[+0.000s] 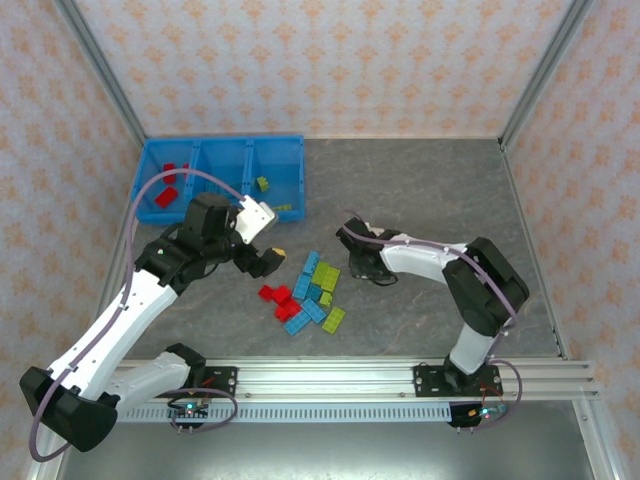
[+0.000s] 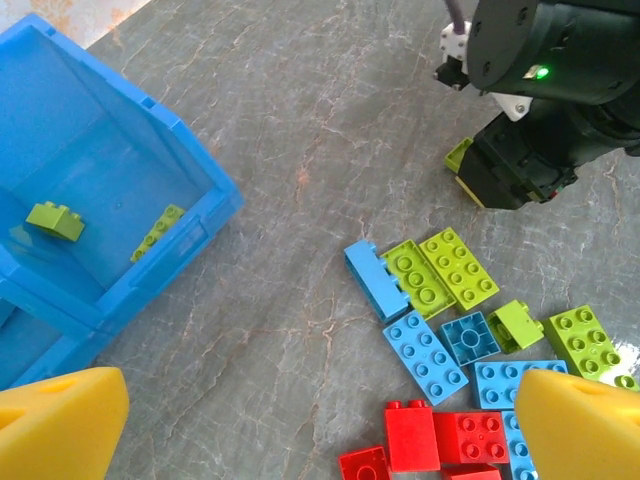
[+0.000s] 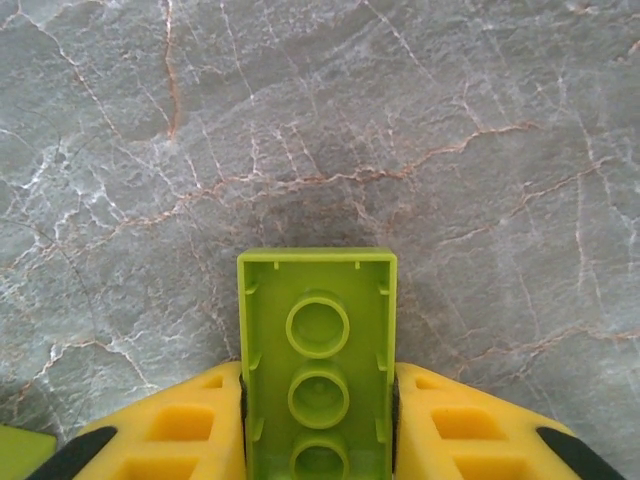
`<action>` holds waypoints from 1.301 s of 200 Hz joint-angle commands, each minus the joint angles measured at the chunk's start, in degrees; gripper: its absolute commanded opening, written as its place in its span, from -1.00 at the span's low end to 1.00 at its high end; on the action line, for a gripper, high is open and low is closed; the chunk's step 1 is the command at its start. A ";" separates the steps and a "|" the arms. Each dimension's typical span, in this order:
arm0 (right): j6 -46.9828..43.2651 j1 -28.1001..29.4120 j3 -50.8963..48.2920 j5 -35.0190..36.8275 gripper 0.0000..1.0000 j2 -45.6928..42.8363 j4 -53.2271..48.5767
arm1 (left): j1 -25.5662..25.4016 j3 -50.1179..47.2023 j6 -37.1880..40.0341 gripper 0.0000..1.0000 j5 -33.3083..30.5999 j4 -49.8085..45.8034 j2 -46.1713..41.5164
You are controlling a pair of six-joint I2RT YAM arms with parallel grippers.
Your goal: Sort the legos into containers by color
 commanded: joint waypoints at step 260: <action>-25.46 4.93 74.78 0.23 0.01 31.69 -0.06 | 0.28 -4.95 -3.83 1.00 -38.00 7.74 -7.79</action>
